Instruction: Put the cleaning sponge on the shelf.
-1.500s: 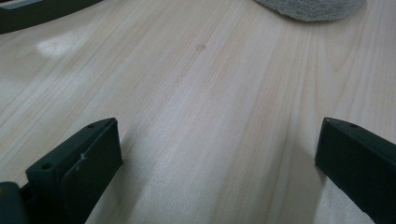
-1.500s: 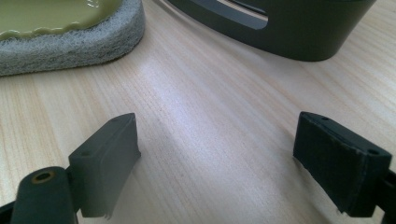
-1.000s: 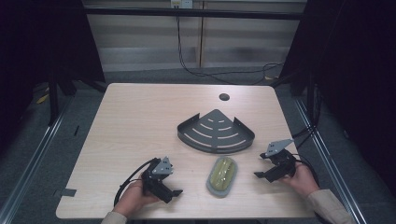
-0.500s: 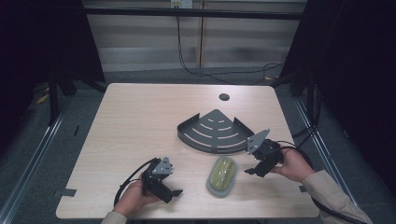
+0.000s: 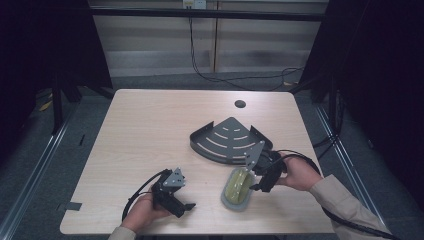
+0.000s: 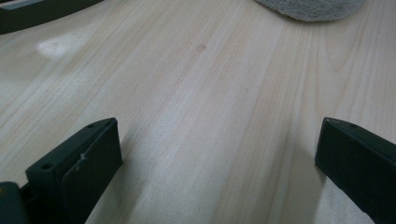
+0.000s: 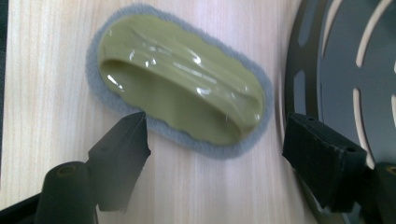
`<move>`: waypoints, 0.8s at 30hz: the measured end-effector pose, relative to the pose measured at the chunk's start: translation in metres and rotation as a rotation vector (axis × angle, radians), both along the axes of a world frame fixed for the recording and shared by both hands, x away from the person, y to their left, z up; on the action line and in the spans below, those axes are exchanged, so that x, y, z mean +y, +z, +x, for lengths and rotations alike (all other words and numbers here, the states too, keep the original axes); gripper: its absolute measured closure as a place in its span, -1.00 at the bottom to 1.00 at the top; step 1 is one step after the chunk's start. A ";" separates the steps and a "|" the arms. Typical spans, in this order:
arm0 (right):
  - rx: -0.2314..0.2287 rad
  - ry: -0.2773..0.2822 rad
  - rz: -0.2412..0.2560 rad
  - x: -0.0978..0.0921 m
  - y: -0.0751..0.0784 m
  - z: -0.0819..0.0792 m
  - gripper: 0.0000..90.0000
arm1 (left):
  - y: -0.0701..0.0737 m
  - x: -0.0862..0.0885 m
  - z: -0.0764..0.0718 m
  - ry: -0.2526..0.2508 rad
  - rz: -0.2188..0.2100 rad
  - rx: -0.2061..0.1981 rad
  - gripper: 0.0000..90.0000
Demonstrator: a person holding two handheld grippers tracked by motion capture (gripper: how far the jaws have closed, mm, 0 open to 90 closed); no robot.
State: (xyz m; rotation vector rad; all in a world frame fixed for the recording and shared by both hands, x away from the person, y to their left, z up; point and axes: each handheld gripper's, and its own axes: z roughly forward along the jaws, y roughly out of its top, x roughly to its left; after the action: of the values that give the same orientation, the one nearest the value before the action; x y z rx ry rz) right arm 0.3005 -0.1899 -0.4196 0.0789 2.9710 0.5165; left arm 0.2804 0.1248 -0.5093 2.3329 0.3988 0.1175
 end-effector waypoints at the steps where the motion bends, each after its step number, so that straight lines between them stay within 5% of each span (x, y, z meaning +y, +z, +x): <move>1: 0.002 -0.003 -0.008 0.003 0.000 -0.001 -0.51 | 0.000 0.000 0.000 0.001 -0.001 0.000 -1.00; 14: 0.009 0.100 -0.068 0.039 -0.013 0.002 -0.47 | 0.000 0.000 0.000 0.000 0.000 0.000 -1.00; 17: 0.028 0.134 -0.092 0.043 -0.016 0.000 -0.14 | 0.000 0.000 0.000 0.001 -0.003 0.000 -1.00; 20: 0.066 0.186 -0.108 0.042 -0.015 -0.001 0.59 | 0.000 0.000 0.000 0.000 0.000 0.000 -1.00; 24: 0.082 0.178 -0.124 0.037 -0.010 0.000 0.60 | 0.000 0.000 0.000 -0.001 0.000 0.000 -1.00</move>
State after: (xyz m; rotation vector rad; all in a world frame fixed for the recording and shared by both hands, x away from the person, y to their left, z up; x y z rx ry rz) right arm 0.3007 -0.1529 -0.4294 -0.1818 3.0997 0.3547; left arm 0.2804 0.1249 -0.5092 2.3333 0.3981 0.1173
